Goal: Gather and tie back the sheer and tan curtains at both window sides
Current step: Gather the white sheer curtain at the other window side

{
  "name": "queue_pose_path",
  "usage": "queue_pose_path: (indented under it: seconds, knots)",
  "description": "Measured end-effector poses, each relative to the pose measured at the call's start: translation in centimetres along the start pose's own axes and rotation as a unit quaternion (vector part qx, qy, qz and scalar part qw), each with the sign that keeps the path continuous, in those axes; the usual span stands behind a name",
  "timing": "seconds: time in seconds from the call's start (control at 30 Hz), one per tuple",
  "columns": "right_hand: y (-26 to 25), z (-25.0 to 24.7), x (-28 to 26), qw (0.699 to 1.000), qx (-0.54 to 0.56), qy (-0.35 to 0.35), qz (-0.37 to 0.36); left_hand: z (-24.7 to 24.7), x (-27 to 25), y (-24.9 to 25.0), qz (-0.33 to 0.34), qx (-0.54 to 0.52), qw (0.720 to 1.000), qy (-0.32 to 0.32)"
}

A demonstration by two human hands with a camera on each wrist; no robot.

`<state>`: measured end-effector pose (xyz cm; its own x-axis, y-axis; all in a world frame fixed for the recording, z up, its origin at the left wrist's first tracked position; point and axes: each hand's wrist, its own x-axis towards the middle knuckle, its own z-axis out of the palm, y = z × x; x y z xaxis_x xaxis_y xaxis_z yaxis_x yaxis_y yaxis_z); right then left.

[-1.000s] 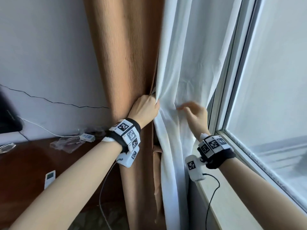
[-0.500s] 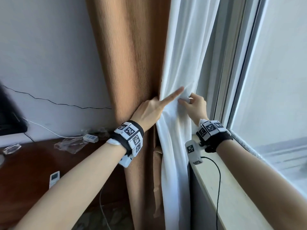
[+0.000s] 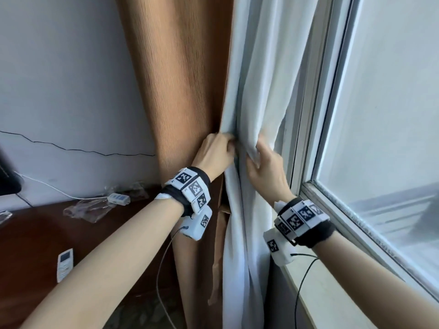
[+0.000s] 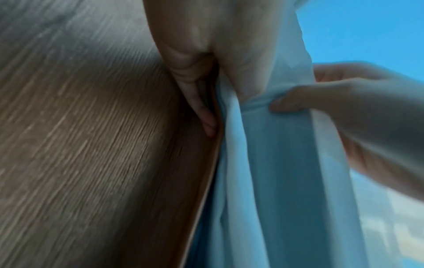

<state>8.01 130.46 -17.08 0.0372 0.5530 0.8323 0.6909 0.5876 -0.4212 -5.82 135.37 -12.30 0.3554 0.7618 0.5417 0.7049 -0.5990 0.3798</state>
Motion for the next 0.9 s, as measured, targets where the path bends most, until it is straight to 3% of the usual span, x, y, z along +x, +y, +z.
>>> queue_pose_path:
  seconds: [0.17,0.3,0.43,0.5,0.57,0.63,0.67,0.8,0.9]
  knots:
    - [0.7,3.0,-0.3,0.996,0.035,-0.076,-0.002,-0.4,-0.7,1.0,-0.036,-0.11,0.993,-0.02]
    - [0.6,3.5,-1.4,0.987,0.079,-0.134,0.047,-0.4,-0.8,0.9,-0.042,-0.028,0.999,-0.007]
    - [0.5,1.6,-2.3,0.949,0.164,-0.259,0.073,-0.7,-0.3,0.1,-0.075,0.007,0.997,0.02]
    - [1.2,1.1,-1.9,0.943,0.228,-0.195,0.142,-0.7,-0.3,0.0,-0.065,0.036,0.997,0.021]
    - [2.2,0.6,-0.9,0.942,0.258,-0.024,0.215,-0.8,-0.4,0.1,-0.039,0.053,0.998,0.013]
    - [4.2,0.3,0.5,0.944,0.18,0.086,0.264,-0.8,-0.5,0.1,-0.012,0.064,0.998,0.004]
    - [5.3,0.4,1.3,0.941,0.143,0.08,0.297,-0.9,-0.5,0.0,-0.001,0.074,0.997,-0.003]
    - [7.4,1.0,3.7,0.904,0.214,-0.113,0.351,-0.9,0.0,-0.5,0.015,0.089,0.996,-0.023]
    - [7.0,1.6,4.8,0.879,0.261,-0.157,0.368,-0.7,0.2,-0.5,0.018,0.082,0.996,-0.027]
